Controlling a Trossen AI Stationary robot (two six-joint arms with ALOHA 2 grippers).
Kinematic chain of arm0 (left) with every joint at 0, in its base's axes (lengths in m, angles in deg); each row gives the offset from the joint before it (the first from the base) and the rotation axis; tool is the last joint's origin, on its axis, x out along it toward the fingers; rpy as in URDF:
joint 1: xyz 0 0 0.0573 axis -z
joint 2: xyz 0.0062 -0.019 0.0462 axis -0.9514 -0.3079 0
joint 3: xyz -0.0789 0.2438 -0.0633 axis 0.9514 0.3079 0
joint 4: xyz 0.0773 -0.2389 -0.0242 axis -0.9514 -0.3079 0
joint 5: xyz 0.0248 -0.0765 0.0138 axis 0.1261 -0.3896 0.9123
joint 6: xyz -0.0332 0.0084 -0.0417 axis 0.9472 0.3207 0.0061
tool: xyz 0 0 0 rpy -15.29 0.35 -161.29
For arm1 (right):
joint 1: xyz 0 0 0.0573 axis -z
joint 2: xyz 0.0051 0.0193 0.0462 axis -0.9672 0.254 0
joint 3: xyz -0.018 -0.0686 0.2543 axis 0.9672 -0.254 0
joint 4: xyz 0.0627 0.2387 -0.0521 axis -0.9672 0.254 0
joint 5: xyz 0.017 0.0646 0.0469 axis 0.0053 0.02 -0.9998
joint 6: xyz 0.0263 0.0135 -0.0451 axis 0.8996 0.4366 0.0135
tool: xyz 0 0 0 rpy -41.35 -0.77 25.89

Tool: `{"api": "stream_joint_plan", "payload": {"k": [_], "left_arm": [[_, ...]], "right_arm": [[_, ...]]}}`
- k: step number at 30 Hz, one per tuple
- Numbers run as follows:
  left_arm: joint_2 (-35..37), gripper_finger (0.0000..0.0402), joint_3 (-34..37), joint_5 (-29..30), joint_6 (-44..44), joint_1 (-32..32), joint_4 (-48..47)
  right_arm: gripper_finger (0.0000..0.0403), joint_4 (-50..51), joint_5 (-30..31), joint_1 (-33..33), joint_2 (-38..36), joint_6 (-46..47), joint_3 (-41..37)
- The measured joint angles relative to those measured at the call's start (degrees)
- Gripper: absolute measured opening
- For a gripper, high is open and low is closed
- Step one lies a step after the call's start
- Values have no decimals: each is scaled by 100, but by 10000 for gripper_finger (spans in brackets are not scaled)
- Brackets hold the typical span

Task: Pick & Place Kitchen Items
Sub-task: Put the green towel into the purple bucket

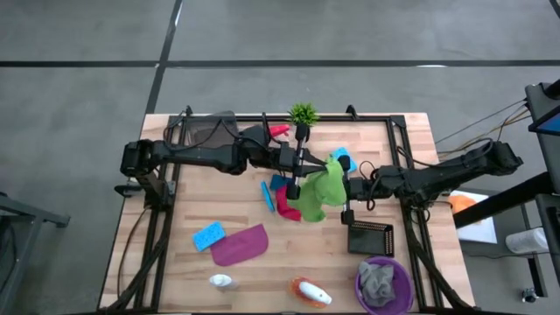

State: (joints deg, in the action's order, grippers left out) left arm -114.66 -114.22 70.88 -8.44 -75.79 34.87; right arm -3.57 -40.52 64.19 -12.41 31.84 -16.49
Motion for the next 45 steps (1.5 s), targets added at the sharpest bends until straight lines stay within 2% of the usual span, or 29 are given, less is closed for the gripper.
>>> {"api": "stream_joint_plan", "payload": {"k": [3,7,12,17,21,24,31,37,40,45], "left_arm": [[183,9,0,-41,-46,0,-606],[713,42,0,-46,-203,0,-1771],[1628,99,273,-132,-470,0,-2769],[2598,140,1260,-29,-342,2,-2493],[3218,154,2328,229,-198,2,-1896],[3549,155,3147,485,-22,2,-1329],[3962,156,4663,1093,280,0,25],[3999,156,5323,1166,432,0,820],[3995,156,5384,1345,524,0,858],[3995,156,5390,1407,539,1,858]], "right_arm": [[20,-14,-96,0,-18,-5,-3],[19,-155,-286,0,-28,-5,-79],[19,-1309,-656,0,-17,-5,-511],[18,-2845,-999,7,-4,-136,-1195],[18,-4086,-1690,7,-21,-179,-1653],[18,-4600,-2237,3,-105,-121,-1843],[18,-4061,-3253,-73,-820,351,-1843],[18,-3453,-4167,-206,-1668,821,-1802],[18,-2502,-4463,-325,-2131,989,-1625],[18,-137,-4415,-806,-2636,805,-967]]}}
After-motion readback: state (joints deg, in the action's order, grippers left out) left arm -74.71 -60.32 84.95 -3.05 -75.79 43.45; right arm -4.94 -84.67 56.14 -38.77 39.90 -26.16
